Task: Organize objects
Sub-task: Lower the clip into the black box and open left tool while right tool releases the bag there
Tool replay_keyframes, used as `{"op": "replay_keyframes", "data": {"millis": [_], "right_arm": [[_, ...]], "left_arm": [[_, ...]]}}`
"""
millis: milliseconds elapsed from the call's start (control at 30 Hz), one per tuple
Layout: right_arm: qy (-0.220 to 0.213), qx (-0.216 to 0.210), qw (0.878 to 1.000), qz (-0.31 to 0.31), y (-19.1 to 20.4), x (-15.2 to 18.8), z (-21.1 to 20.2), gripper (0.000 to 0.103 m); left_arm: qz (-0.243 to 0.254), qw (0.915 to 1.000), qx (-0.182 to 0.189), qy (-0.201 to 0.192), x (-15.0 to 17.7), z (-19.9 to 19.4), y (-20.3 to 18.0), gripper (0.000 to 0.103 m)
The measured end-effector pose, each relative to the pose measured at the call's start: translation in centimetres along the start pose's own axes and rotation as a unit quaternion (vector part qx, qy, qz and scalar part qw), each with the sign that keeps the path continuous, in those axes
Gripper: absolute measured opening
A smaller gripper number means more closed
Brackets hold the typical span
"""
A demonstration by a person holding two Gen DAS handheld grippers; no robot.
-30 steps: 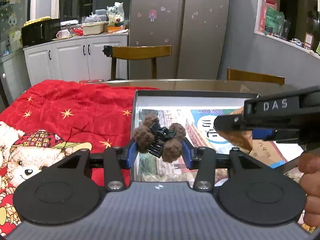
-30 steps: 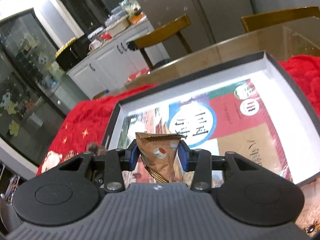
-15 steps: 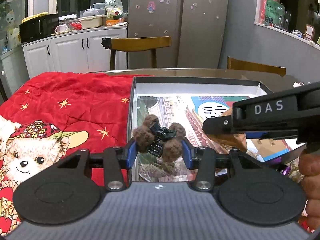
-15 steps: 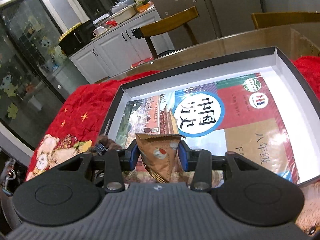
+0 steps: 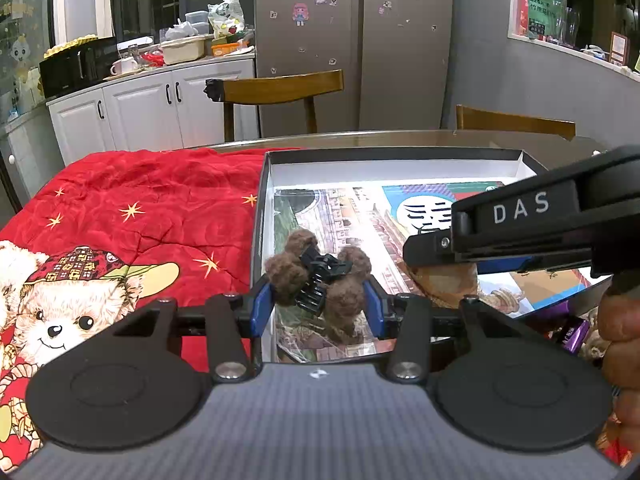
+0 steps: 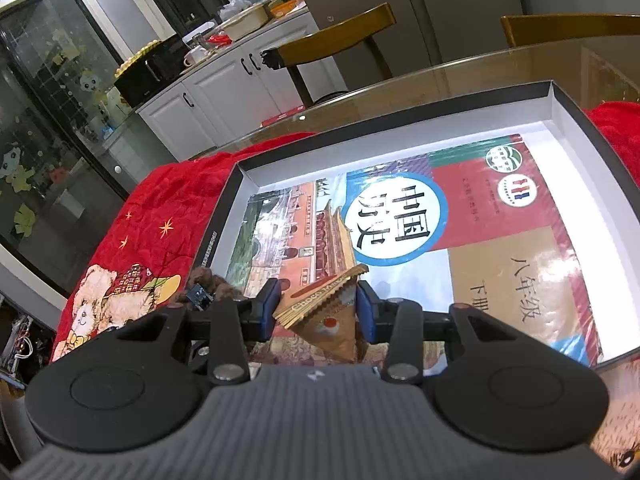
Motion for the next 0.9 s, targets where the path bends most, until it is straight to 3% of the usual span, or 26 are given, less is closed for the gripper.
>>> {"op": "replay_keyframes", "data": {"millis": [367,433,533,633,700,800,900], "right_arm": [[0.011,-0.009,1.0,0.009,-0.1,0.3,0.1,0.046],[0.01,-0.009,1.0,0.011,-0.1,0.2,0.0,0.059],[0.001,-0.017,1.0,0.01,0.1,0.0,-0.6,0.066],[-0.012,-0.024,1.0,0.003,0.6,-0.4,-1.5,0.067],[-0.025,-0.031,0.999,-0.003,1.2,-0.9,-2.5,0.072],[-0.05,-0.041,0.998,-0.022,2.5,-1.7,-4.1,0.077],[-0.075,-0.053,0.995,-0.034,3.8,-2.2,-6.3,0.08]], "left_arm": [[-0.005,0.9998,0.014,0.009,-0.3,-0.1,0.0,0.06],[-0.008,0.9996,0.02,0.016,-0.4,-0.2,0.0,0.061],[0.004,0.9993,0.025,0.028,-0.7,-0.5,0.1,0.062],[0.003,0.9992,0.032,0.025,-1.5,-1.3,0.5,0.063],[-0.006,0.9994,0.026,0.02,-2.2,-2.0,1.1,0.072],[-0.031,0.9994,0.008,-0.011,-3.4,-3.4,2.5,0.078],[-0.055,0.9983,0.013,-0.017,-4.2,-4.5,3.5,0.078]]}}
Point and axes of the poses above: each gripper's, at about its wrist camera, not at the fingertips, and z roughly the way its jaws point, y to its left, x to its underside, the point moved 6 cm from there along z, roughly the way its jaws point, and after that the axes turned 6 degrees about -x, right-handed, at the moved point
